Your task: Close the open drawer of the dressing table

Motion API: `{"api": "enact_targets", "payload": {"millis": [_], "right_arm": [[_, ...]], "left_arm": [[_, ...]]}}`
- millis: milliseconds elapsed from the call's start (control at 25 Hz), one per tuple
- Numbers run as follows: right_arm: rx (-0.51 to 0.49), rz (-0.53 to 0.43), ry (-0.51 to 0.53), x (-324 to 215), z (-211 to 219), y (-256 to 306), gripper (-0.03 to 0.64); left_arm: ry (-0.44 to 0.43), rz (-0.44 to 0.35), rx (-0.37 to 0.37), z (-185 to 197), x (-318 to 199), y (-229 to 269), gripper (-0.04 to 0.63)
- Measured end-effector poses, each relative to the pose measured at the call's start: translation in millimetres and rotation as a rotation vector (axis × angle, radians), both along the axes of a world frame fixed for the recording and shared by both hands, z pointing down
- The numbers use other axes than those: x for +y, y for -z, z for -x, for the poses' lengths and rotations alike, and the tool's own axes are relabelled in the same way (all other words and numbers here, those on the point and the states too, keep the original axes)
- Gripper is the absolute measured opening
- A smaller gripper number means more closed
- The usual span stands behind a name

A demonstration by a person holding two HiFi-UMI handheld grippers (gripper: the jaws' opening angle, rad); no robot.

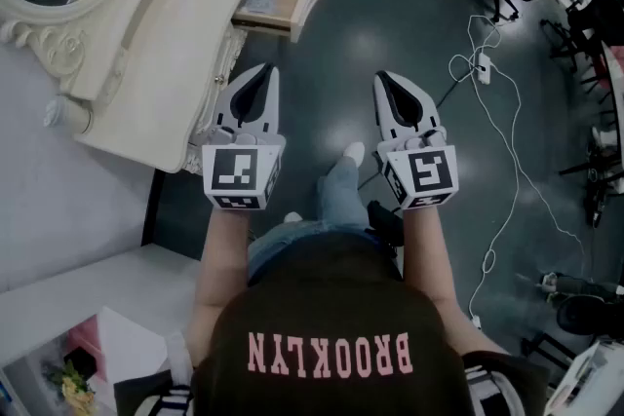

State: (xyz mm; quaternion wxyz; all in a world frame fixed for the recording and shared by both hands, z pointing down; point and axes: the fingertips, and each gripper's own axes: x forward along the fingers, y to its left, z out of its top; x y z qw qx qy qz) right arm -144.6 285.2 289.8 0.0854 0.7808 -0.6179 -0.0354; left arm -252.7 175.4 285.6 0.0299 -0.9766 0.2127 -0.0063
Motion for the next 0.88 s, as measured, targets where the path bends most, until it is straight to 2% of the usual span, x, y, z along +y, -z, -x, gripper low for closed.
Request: {"api": "enact_targets", "payload": {"millis": [360,520,880], "right_arm": [[-0.012,0.03,0.035,-16,-11,-8,-0.006],[-0.05,-0.002,0.024,-24,-39,-5,-0.005],[-0.057,0.028,0.046,-62,-109,-13,-0.005]], "left_arm": [[0.023,0.025,-0.012,-14,-15,-6,0.005],[0.031,0.022,-0.021,-35,-23,-8,0.005],[0.062,0.031,-0.049,-101,-60,-14,0.005]]}}
